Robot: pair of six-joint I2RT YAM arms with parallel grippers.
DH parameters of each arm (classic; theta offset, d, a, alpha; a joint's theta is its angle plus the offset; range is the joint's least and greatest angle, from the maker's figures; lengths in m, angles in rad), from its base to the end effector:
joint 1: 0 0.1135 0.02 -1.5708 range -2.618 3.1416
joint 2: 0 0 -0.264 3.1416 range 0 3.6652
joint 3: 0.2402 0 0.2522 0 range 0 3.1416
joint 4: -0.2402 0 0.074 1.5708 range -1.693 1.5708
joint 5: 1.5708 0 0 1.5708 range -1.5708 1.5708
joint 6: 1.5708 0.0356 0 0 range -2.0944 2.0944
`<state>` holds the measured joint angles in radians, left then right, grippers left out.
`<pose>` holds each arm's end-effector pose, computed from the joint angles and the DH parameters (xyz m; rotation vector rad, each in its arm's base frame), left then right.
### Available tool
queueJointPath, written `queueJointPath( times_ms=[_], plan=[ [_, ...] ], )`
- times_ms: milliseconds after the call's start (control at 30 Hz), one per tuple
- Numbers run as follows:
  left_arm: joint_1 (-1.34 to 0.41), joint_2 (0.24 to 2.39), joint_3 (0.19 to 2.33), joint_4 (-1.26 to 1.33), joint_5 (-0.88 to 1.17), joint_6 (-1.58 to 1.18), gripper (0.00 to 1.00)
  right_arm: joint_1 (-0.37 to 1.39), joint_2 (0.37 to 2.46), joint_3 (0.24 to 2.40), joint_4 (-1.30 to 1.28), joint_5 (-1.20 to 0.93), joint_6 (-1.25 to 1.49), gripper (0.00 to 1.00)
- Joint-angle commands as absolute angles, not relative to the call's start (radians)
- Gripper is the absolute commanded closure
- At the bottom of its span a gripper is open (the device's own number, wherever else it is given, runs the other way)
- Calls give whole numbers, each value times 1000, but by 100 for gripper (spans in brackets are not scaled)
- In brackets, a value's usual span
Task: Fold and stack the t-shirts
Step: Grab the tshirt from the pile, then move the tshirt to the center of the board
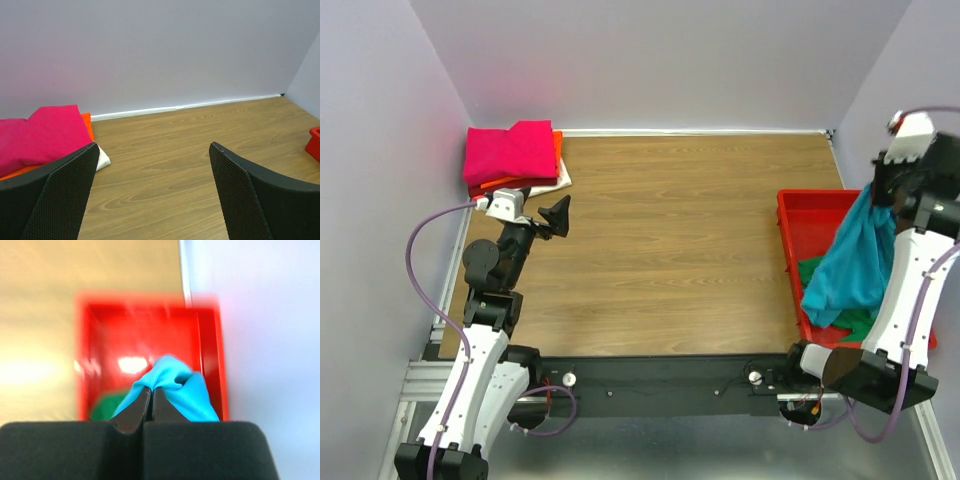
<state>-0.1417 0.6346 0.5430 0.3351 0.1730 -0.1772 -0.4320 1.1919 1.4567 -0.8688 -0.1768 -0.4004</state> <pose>0.1602 -0.0290 0.3336 0.1241 1.3353 -0.3848 0.2141 -0.0918 0.4189 -0.0668 2.1771 -0.2854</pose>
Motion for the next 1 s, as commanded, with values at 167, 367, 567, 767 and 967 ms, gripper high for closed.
queueJointPath(
  times_ms=[167, 367, 567, 767, 967],
  plan=[
    [-147, 614, 554, 353, 169, -156, 2, -431, 1357, 2086, -893, -1042, -106, 99],
    [-147, 581, 542, 360, 164, -141, 2, -377, 1321, 1976, 60, -1276, 680, 99],
    [-147, 552, 534, 367, 161, -124, 2, -132, 1362, 1890, 135, -1213, 763, 99],
    [-147, 543, 525, 379, 166, -117, 2, 101, 1331, 1378, -234, -1082, 211, 67],
    [-146, 568, 526, 390, 260, -115, 2, 126, 1297, 1102, -410, -764, -217, 0]
  ],
)
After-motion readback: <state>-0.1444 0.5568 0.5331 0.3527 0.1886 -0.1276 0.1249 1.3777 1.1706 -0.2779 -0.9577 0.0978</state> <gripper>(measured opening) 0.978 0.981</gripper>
